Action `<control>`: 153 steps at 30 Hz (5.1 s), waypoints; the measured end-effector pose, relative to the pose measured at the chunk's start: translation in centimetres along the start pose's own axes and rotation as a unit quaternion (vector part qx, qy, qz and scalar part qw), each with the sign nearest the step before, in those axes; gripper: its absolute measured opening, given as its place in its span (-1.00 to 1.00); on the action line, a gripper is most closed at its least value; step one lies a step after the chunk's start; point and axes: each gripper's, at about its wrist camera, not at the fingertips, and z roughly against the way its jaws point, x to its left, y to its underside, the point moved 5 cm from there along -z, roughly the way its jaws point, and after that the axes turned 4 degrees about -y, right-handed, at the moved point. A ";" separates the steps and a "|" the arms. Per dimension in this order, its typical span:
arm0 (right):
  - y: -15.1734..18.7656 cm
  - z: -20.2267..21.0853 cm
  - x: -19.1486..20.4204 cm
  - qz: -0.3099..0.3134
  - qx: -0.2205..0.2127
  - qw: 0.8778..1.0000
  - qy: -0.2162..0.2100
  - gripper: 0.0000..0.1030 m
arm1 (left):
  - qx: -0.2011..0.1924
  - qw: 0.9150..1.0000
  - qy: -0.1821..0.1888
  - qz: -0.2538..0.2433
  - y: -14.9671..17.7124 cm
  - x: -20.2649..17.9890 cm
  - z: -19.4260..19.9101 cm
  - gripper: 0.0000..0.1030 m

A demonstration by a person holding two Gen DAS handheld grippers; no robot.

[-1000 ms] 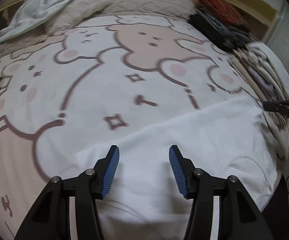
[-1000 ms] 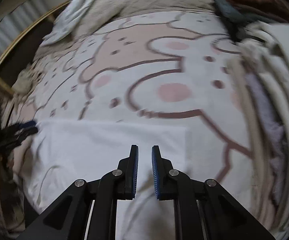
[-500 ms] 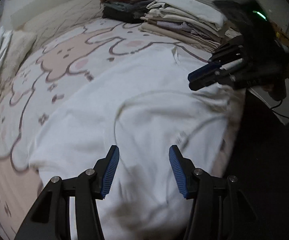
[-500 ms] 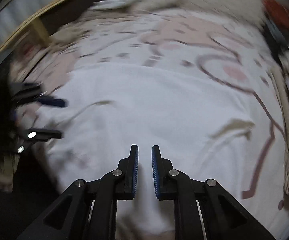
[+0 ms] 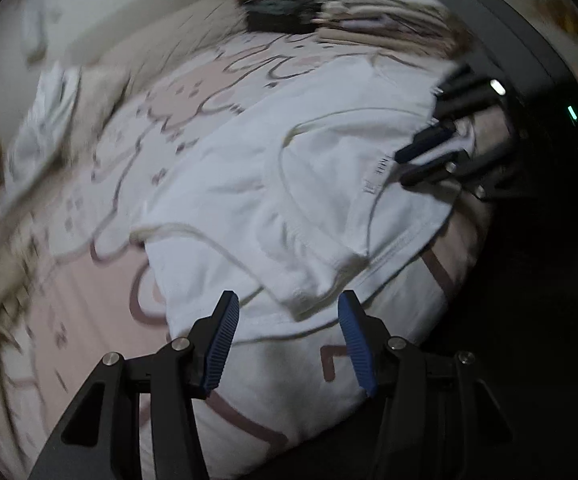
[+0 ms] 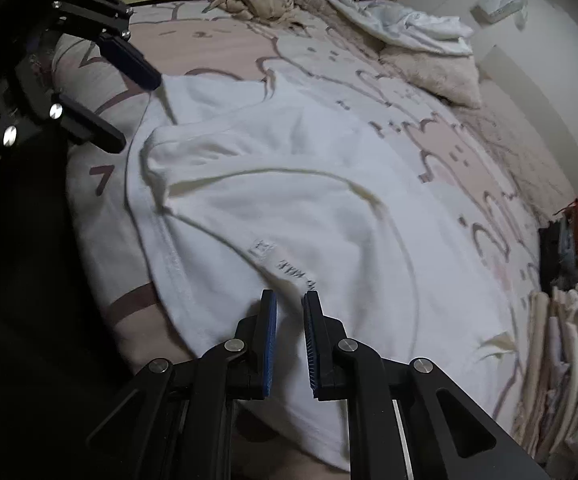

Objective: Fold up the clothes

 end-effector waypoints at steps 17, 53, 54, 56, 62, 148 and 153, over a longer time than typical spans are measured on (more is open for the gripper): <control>0.4 -0.1 0.3 -0.030 0.003 0.999 -0.017 -0.75 | 0.004 0.975 -0.069 -0.210 -1.2 -4.6 -3.7 -0.82; 1.7 3.9 -15.1 -0.319 -0.001 0.945 -0.071 -0.74 | -0.038 0.994 0.102 -0.033 -9.8 0.0 0.2 -0.38; 1.2 3.2 -15.6 -0.317 0.003 0.946 -0.068 -0.74 | -0.039 0.995 0.089 -0.018 -10.7 -0.2 -1.2 -0.38; 0.6 1.5 -16.6 -0.318 0.016 0.946 -0.064 -0.74 | -0.023 0.995 0.093 0.000 -11.7 -1.0 -3.7 -0.38; 0.9 -4.0 -20.3 -0.327 0.073 0.942 -0.016 -0.74 | 0.045 0.991 0.124 -0.035 -9.3 -4.9 -8.0 -0.47; 13.6 3.2 -20.2 -0.625 -0.041 0.747 -0.225 0.23 | -0.069 0.992 0.087 0.061 -17.8 -11.4 -6.4 -0.86; 13.3 2.3 -23.8 -0.613 -0.023 0.771 -0.170 -0.07 | -0.065 0.988 0.108 0.087 -17.3 -10.7 -6.2 -0.86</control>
